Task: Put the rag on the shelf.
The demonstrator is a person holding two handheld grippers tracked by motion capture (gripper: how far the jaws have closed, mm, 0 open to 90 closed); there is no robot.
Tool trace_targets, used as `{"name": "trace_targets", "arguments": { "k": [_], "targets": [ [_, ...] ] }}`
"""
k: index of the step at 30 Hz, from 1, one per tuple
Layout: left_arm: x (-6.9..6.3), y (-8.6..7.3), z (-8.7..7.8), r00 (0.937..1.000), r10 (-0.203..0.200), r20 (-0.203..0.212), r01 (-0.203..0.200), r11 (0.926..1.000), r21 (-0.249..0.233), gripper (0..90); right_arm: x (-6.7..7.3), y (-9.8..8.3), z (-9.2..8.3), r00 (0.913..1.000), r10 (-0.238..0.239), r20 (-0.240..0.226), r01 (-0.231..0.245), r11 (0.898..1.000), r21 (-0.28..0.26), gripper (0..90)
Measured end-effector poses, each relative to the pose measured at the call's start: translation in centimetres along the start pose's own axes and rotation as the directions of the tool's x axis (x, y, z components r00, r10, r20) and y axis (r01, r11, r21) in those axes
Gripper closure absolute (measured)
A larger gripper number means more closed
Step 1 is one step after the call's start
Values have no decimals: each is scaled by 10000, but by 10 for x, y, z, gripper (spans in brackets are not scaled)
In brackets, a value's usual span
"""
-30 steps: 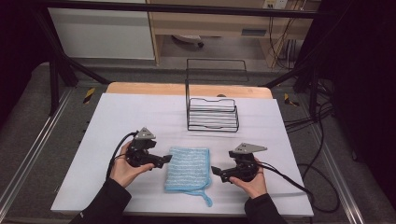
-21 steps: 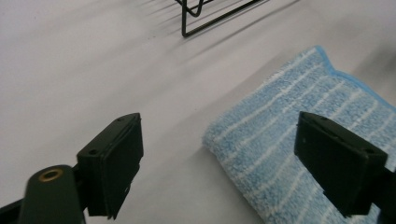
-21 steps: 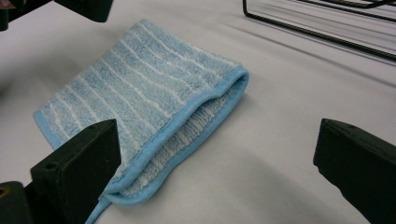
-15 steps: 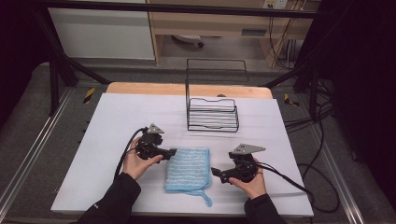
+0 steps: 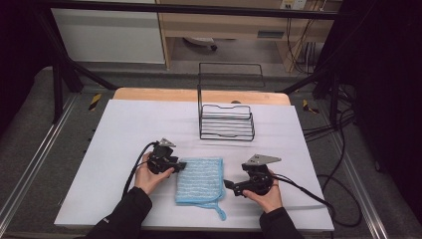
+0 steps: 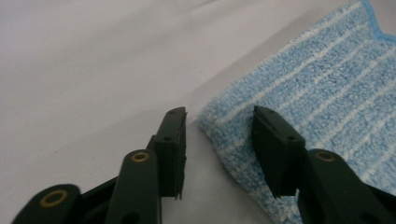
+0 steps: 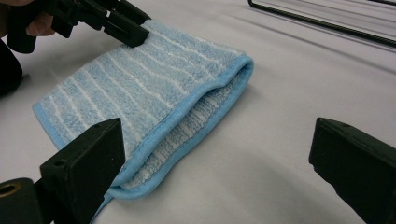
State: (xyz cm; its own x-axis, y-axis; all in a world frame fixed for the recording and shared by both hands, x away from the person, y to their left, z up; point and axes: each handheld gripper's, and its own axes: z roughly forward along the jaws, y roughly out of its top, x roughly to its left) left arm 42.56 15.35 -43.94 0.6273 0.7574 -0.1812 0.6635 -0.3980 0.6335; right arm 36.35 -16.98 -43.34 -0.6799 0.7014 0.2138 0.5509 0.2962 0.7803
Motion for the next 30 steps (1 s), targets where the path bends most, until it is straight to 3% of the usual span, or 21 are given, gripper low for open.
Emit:
{"name": "trace_targets", "arguments": {
  "k": [4,14,20,23,27,30],
  "targets": [
    [0,-2,1,9995,-148,267,148,9999,16,646,-1,0,1,10000,1,42,-1,10000,-11,56],
    [-3,-2,3,9994,-217,275,217,9998,6,726,-7,11,9,9997,226,11,-225,9995,-222,133],
    [-4,-4,4,9997,-87,210,89,9999,-109,735,-13,30,31,9989,433,173,-430,9989,-190,199],
    [-5,-5,4,9998,-70,166,73,9999,-155,734,-18,36,51,9981,484,392,-481,9988,-68,287],
    [-4,-5,4,9998,-54,181,57,9999,-157,734,-21,33,62,9967,627,508,-632,9980,83,350],
    [-6,-5,4,10000,39,89,-37,9999,-160,733,-22,29,68,9971,653,388,-667,9971,364,452]
  ]
}}
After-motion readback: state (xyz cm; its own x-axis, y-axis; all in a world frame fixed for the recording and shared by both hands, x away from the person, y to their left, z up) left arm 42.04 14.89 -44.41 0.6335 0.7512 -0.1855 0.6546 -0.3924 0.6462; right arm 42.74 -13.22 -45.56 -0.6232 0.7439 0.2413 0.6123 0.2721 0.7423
